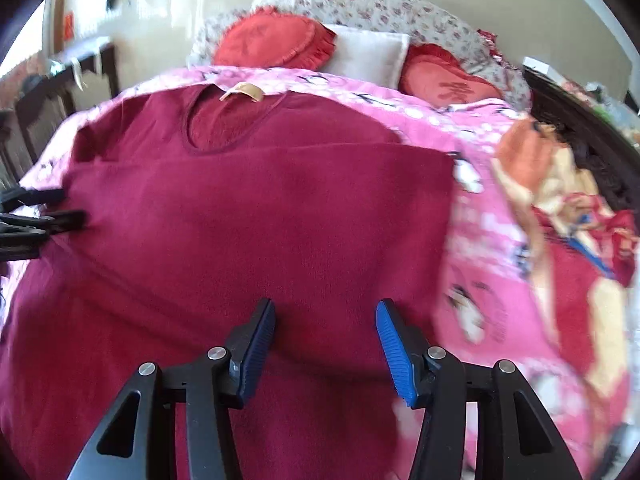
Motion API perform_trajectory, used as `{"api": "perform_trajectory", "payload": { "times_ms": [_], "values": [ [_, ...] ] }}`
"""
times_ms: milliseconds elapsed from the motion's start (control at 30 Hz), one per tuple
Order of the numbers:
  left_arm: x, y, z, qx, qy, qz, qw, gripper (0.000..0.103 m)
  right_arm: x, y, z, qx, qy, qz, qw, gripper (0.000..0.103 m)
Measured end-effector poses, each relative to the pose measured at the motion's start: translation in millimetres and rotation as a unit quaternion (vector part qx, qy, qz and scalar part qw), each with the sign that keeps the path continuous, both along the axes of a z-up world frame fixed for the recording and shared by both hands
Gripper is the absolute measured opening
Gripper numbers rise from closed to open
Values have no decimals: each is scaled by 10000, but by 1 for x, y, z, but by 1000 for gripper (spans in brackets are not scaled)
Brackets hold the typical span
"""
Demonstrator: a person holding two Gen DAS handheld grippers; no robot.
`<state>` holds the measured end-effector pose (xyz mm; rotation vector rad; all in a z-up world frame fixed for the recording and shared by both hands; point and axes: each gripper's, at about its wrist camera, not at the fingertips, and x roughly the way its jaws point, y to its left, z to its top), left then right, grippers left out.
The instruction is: Fold small clothes
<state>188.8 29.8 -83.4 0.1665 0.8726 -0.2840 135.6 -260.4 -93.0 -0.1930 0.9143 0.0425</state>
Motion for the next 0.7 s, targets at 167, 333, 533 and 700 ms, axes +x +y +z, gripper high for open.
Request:
{"api": "perform_trajectory", "payload": {
  "times_ms": [167, 333, 533, 700],
  "values": [
    [-76, 42, 2, -164, 274, 109, 9994, 81, -82, -13, 19, 735, 139, 293, 9968, 54],
    [-146, 48, -21, -736, 928, 162, 9928, 81, -140, -9, -4, 1049, 703, 274, 9916, 54],
    [-199, 20, -45, -175, 889, -267, 9955, 81, -185, 2, -22, 494, 766, 473, 9947, 62],
    [-225, 49, -29, -745, 1050, 21, 9917, 81, -231, -28, 12, 916, 674, 331, 9930, 62]
  ]
}}
